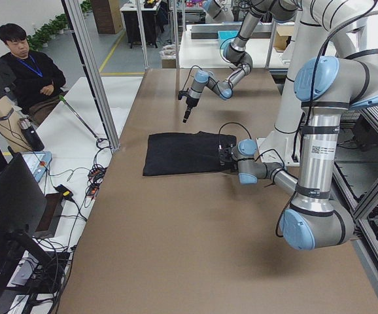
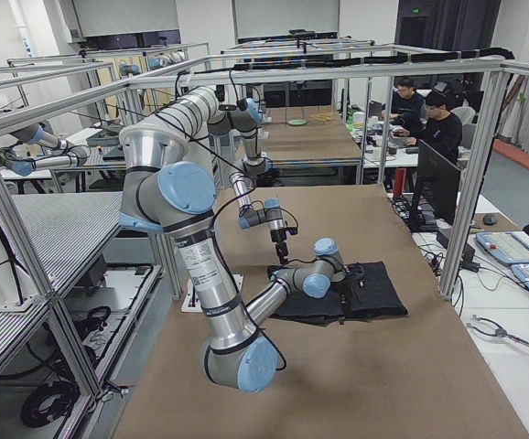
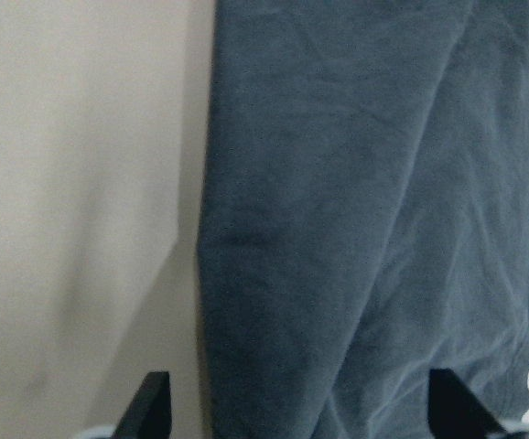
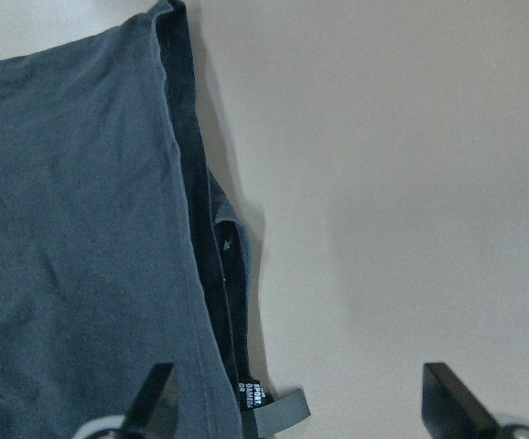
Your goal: Fold clothes
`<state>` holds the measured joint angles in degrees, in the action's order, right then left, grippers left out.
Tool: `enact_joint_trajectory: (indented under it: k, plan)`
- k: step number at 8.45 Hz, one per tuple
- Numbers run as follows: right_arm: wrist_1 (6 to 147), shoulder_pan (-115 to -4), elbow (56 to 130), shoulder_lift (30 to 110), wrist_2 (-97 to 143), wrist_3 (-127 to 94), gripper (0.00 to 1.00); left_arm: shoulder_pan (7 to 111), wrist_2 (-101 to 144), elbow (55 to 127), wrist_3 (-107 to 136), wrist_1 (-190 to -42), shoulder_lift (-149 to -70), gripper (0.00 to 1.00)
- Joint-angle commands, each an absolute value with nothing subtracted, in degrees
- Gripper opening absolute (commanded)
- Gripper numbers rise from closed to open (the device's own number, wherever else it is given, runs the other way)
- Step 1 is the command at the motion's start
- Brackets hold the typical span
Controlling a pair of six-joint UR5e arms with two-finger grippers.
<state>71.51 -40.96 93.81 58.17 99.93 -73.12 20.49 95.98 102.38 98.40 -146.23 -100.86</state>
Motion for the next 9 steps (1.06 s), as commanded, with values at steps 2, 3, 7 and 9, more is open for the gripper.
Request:
enact_joint_trajectory:
  k: [2, 3, 7, 9]
  plan:
    - [71.5, -41.0, 94.2, 58.5, 99.9, -73.1, 0.94, 9.6, 83.4, 102.6, 107.0, -146.2, -99.5, 1.0]
    - [71.5, -41.0, 94.2, 58.5, 99.8, -73.1, 0.94, 8.2, 81.1, 102.6, 107.3, -146.3, -99.7, 0.94]
    - [71.4, -41.0, 94.2, 58.5, 99.9, -73.1, 0.94, 8.2, 80.3, 105.7, 107.4, -146.3, -99.4, 0.45]
    - [71.4, -41.0, 94.2, 58.6, 99.9, -73.1, 0.94, 8.5, 78.3, 105.1, 107.3, -145.8, -99.3, 0.5]
